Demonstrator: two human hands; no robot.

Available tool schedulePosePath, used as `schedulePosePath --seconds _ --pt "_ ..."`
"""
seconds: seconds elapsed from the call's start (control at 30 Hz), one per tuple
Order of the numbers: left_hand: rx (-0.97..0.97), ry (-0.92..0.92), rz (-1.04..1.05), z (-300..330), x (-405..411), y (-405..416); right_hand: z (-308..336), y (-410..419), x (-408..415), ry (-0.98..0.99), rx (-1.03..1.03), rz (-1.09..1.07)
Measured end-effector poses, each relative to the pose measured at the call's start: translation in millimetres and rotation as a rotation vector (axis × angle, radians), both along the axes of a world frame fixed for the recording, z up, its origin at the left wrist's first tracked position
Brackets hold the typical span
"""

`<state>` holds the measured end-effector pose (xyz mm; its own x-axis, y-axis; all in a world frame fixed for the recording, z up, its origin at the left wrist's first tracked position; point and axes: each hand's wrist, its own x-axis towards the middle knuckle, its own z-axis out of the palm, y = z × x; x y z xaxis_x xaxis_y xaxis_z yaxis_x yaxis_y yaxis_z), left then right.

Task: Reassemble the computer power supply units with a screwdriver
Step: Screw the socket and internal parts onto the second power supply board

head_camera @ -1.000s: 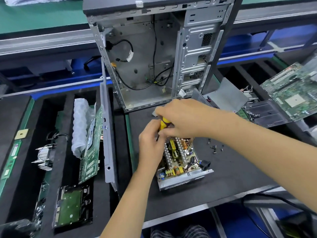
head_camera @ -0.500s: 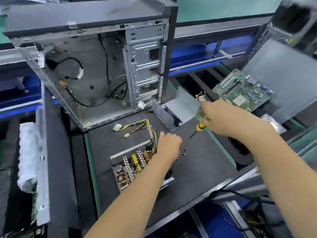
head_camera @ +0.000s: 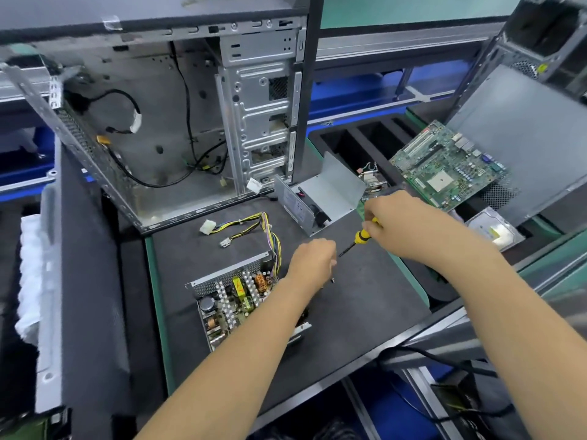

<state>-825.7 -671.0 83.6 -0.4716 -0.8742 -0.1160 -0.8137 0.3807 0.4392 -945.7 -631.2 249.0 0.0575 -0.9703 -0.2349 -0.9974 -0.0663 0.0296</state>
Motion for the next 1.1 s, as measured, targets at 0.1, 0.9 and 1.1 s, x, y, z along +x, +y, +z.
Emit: schedulePosePath --seconds 0.1,0.9,1.1 --pt "-0.047 0.292 0.160 23.4 33.4 11.8 0.3 -0.7 7.6 -0.083 -0.063 0.044" --pt "0.194 1.595 1.023 -7.7 198.4 123.2 -35.8 2.8 114.4 -0.716 0.061 0.352" --pt "0.201 1.684 0.899 -5.9 192.5 112.9 -32.4 -9.0 105.7 -0.711 0.089 0.349"
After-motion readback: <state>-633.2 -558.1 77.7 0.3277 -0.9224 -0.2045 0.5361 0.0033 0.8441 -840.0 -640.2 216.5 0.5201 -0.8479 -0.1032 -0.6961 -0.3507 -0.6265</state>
